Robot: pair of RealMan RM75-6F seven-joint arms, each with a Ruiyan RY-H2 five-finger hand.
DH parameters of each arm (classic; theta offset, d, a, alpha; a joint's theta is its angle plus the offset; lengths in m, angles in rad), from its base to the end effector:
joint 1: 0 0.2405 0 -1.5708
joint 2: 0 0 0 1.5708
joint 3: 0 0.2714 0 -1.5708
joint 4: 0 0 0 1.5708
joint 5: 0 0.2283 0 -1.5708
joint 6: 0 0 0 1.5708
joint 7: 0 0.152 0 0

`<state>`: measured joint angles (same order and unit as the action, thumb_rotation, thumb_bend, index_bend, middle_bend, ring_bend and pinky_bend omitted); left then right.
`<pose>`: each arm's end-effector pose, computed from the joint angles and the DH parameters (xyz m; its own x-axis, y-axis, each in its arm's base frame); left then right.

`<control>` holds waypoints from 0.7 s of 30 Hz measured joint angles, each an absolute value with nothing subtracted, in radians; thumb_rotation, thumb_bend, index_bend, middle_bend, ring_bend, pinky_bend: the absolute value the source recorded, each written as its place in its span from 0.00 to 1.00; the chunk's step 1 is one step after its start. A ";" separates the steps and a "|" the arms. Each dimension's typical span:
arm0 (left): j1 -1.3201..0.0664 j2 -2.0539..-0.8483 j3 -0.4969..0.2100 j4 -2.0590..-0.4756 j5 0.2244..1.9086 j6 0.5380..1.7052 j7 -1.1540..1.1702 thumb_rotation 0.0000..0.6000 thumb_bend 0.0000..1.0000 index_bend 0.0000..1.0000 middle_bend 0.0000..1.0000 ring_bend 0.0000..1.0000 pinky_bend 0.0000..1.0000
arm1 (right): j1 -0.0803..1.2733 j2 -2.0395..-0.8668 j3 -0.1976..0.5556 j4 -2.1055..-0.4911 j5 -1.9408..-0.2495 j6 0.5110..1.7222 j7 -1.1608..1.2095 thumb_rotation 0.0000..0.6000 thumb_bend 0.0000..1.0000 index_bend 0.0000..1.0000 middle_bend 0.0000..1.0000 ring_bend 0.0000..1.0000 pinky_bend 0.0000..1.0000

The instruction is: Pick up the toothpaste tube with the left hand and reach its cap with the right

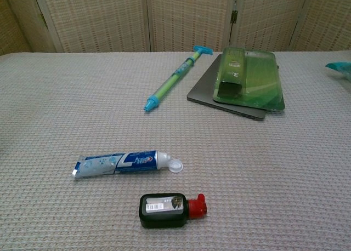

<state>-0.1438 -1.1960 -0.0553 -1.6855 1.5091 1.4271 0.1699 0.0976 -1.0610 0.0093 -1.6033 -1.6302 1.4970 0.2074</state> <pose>-0.2959 0.2083 0.1087 0.4177 0.0370 0.9079 0.9061 -0.0913 -0.4131 -0.3217 -0.1858 0.1573 0.2759 -0.0486 0.9599 -0.9536 -0.1387 0.2671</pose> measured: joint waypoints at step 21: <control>-0.432 -1.424 -0.056 -1.602 1.607 1.101 0.194 1.00 0.27 0.21 0.24 0.17 0.00 | 0.110 -1.062 0.016 -1.600 -1.597 1.462 0.202 1.00 0.31 0.00 0.00 0.00 0.00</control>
<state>-0.4316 -1.4244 -0.0557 -1.6019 1.6071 1.1009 0.1938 0.1096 -1.0619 0.0158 -1.6000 -1.5974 1.4623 0.2018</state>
